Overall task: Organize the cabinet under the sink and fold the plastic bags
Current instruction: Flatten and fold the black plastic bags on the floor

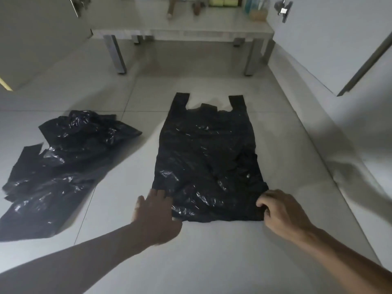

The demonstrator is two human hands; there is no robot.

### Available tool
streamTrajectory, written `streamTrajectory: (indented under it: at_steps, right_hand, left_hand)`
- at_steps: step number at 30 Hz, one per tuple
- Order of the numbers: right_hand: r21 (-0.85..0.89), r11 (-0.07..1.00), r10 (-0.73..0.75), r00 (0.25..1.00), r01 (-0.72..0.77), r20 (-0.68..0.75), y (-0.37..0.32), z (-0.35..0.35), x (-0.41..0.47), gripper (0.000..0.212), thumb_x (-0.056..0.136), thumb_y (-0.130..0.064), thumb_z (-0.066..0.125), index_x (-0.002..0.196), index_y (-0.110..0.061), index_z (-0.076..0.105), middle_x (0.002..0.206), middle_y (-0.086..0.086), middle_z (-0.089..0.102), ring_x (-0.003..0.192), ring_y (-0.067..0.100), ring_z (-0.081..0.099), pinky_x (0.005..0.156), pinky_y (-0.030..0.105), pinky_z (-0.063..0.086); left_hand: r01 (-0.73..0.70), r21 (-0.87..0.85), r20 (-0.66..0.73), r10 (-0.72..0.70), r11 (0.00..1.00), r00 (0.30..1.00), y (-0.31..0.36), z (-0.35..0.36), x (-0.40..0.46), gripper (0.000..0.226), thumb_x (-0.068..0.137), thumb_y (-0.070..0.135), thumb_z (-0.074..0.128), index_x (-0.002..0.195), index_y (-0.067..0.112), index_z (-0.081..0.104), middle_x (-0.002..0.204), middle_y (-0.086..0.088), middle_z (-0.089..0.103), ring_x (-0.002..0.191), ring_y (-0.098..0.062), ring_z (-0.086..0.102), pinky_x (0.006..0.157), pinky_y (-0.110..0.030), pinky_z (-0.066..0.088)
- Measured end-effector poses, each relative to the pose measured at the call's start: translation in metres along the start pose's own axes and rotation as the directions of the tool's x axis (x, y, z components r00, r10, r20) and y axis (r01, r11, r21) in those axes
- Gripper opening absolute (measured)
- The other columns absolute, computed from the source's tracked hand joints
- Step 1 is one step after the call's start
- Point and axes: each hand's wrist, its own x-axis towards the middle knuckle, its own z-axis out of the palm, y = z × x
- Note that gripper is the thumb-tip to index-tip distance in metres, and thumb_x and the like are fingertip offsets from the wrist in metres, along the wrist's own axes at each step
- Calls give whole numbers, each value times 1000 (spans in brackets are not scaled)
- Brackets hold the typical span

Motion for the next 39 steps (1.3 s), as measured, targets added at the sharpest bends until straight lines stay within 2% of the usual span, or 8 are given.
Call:
streamTrajectory:
  at_steps: [4, 7, 10, 15, 22, 29, 36, 39]
  right_hand:
    - [29, 1000, 16, 971, -9, -237, -28, 12, 13, 23, 76, -3, 67, 99, -9, 70, 106, 9, 69, 94, 31, 65, 80, 41, 56]
    - [12, 1000, 24, 1000, -23, -9, -49, 27, 29, 57, 96, -44, 33, 146, -17, 40, 156, 6, 31, 143, 29, 31, 115, 44, 28]
    - [-82, 986, 156, 970, -142, 185, -39, 47, 31, 77, 88, -69, 0, 155, -29, -5, 163, 0, -13, 150, 24, -9, 121, 50, 3]
    - [-144, 966, 232, 964, -213, 131, -20, 57, 22, 80, 89, -74, 3, 155, -29, -3, 164, -2, -6, 150, 25, -10, 117, 58, 3]
    - [-143, 967, 218, 975, -210, 38, -46, 46, 36, 76, 93, -65, 9, 155, -21, 11, 163, 8, 6, 150, 34, -2, 117, 61, 4]
    - [-111, 978, 188, 980, -179, 72, -45, 67, 44, 74, 91, -72, 6, 154, -35, 6, 164, 2, 5, 150, 30, 2, 118, 59, 3]
    - [-155, 957, 262, 961, -247, 88, -49, 62, 42, 77, 89, -70, 4, 155, -30, 5, 164, 6, 4, 149, 36, 2, 116, 62, 7]
    - [-174, 974, 159, 985, -144, 73, -59, 58, 43, 73, 91, -66, 13, 154, -28, 14, 163, 8, 9, 148, 38, 5, 115, 63, 8]
  left_hand:
    - [-173, -224, -362, 84, 959, 928, 22, 16, 19, 44, 73, 34, 39, 99, 10, 64, 108, -9, 62, 102, -32, 60, 88, -44, 50]
    - [-99, -232, -178, 58, 968, 982, 29, 32, 40, 72, 88, 53, 21, 146, 11, 34, 157, -13, 24, 145, -32, 20, 118, -48, 19]
    - [-5, -163, -69, -6, 987, 998, 22, 64, 43, 84, 86, 68, 1, 153, 17, -5, 160, -6, -16, 147, -23, -16, 120, -47, -3]
    - [41, -138, -131, -59, 990, 990, 20, 87, 26, 88, 90, 71, 8, 153, 10, 13, 160, -9, 2, 148, -27, 0, 116, -49, 4]
    - [22, -161, -191, -53, 987, 980, 23, 63, 41, 80, 89, 67, 5, 153, 20, -1, 160, -5, -13, 148, -24, -11, 120, -49, -3]
    - [-31, -110, -132, 16, 993, 991, 14, 75, 51, 73, 89, 64, -4, 152, 27, -11, 159, 2, -19, 147, -20, -18, 119, -51, -5]
    - [120, -188, -137, -147, 975, 980, -2, 72, 50, 77, 86, 66, -3, 154, 30, 0, 161, -1, -10, 148, -22, -13, 119, -49, -6]
    - [34, -187, -191, -70, 982, 979, 12, 64, 51, 72, 90, 60, 2, 154, 26, 2, 161, -4, -9, 148, -23, -12, 119, -49, -5]
